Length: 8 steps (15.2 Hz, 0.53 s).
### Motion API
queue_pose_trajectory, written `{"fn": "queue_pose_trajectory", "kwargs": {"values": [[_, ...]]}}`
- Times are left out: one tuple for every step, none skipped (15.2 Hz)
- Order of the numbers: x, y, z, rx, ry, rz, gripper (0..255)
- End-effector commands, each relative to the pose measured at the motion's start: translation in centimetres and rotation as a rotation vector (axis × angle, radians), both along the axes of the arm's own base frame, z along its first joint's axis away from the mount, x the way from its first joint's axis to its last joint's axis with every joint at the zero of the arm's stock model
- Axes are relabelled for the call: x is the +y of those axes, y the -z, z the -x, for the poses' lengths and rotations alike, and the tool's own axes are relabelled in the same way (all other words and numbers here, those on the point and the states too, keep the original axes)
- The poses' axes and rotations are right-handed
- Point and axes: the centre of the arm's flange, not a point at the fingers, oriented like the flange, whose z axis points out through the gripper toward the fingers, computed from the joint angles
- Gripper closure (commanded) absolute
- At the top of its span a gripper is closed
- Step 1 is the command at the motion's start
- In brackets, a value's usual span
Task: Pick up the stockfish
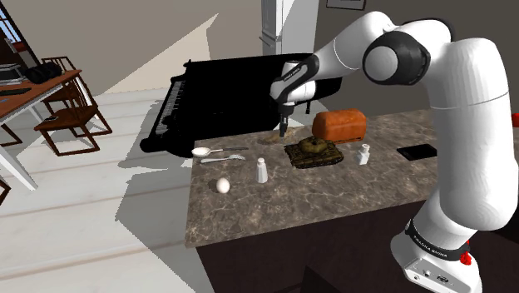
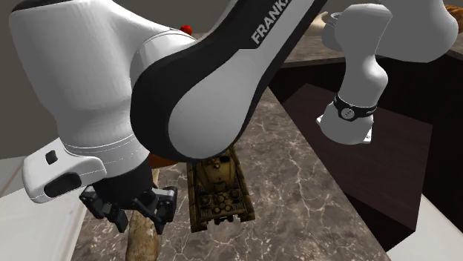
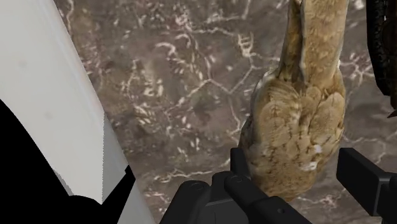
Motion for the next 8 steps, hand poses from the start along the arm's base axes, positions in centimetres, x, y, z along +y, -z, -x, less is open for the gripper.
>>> {"fn": "queue_pose_trajectory", "kwargs": {"values": [[-0.2,-1.1,-0.1,0.000,0.000,0.000,255],[-0.2,-1.7,-0.1,0.000,0.000,0.000,255],[-0.2,-2.2,-0.1,0.000,0.000,0.000,255],[-0.2,-2.7,-0.1,0.000,0.000,0.000,255],[-0.2,-3.2,-0.1,0.000,0.000,0.000,255],[-0.2,-3.8,-0.1,0.000,0.000,0.000,255],[-0.2,-3.8,-0.1,0.000,0.000,0.000,255],[-0.2,-3.8,-0.1,0.000,0.000,0.000,255]]}}
